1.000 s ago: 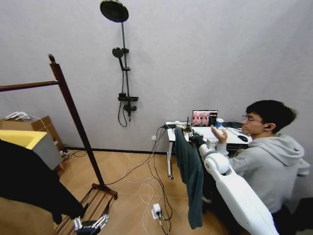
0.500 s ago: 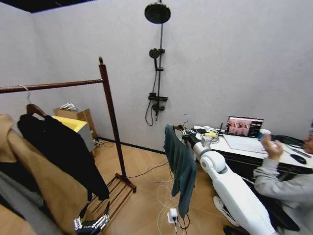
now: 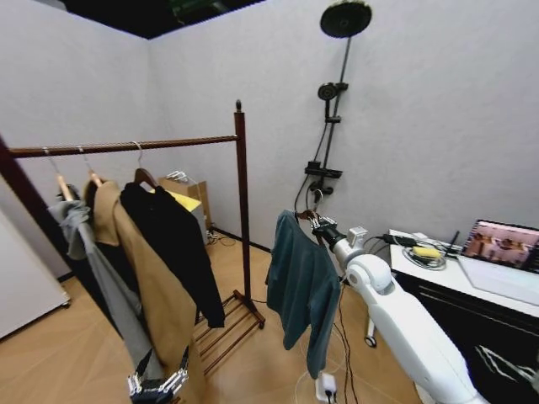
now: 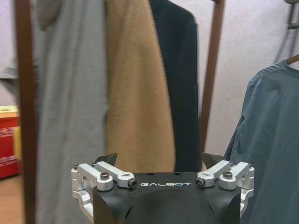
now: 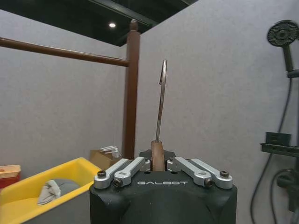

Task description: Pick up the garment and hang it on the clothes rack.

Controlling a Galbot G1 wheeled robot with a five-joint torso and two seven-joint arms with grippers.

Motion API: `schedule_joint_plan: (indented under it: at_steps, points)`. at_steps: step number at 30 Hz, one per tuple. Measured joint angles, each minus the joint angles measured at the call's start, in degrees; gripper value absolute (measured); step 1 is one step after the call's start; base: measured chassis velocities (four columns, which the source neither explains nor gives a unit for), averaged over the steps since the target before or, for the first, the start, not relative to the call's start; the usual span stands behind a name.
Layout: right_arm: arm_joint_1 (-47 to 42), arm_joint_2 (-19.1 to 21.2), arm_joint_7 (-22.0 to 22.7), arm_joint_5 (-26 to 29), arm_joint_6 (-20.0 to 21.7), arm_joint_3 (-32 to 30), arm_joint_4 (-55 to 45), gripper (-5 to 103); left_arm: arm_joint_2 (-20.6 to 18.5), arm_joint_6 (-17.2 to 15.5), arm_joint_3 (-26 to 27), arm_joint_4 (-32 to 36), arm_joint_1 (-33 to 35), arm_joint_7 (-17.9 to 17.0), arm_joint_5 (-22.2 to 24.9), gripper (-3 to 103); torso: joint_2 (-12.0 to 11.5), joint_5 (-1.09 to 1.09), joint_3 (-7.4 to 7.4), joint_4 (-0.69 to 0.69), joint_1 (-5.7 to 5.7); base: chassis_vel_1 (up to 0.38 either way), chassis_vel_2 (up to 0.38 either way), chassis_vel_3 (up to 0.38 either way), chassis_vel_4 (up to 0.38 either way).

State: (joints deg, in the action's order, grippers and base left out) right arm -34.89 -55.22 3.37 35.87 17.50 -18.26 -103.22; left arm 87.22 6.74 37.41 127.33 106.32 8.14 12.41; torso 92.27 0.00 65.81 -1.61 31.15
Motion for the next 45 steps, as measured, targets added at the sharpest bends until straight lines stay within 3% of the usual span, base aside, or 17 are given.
schedule_joint_plan:
  at_steps: [28,45]
  points:
    - [0.0,-0.7,1.5,0.5,-0.3,-0.4,-0.3,9,0.0,0.0,0.0,0.0,0.0,0.0,0.0,100,0.0,0.00,0.01,-0.01,0.02,0.076,0.176,0.183,0.073]
    - [8.9,1.0,0.6,0.3,0.4,2.4,5.6,9,0.0,0.0,0.0,0.0,0.0,0.0,0.0,100,0.0,0.01,0.00,-0.02,-0.01,0.047,0.034,0.034,0.038]
